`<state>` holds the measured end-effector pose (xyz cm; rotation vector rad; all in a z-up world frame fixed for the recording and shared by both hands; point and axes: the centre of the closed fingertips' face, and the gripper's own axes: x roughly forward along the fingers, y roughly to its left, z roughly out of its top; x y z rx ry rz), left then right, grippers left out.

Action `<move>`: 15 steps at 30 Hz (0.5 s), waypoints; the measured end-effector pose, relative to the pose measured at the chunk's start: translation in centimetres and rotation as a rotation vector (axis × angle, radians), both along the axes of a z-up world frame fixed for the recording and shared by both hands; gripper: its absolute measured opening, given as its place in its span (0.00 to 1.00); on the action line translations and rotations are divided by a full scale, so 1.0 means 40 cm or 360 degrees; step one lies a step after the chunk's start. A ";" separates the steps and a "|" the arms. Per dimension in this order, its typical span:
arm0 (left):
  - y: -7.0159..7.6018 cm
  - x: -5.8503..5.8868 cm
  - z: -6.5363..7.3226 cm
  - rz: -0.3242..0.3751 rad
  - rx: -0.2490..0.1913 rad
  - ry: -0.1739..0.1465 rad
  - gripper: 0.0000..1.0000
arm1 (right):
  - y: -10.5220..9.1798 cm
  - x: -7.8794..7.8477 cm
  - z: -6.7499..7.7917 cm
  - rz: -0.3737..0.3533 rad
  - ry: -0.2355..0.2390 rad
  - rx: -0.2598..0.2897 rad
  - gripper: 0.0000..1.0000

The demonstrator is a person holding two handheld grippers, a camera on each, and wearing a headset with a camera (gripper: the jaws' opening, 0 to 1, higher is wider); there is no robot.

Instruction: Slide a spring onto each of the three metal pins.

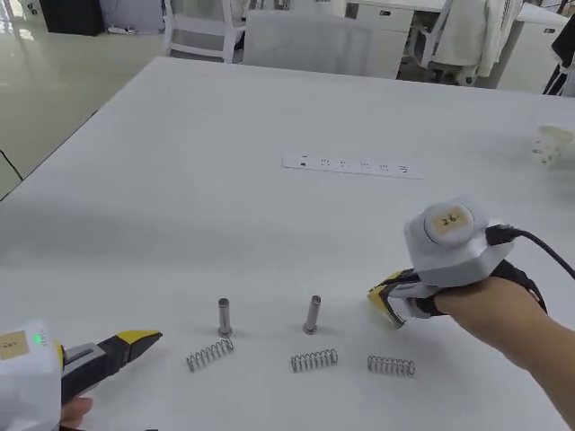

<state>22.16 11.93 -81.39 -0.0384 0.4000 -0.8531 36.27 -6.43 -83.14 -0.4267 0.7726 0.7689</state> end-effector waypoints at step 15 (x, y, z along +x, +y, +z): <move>-0.008 -0.002 0.006 -0.0021 -0.0004 -0.0021 0.88 | -0.028 -0.035 0.036 -0.0039 -0.0030 0.0030 0.06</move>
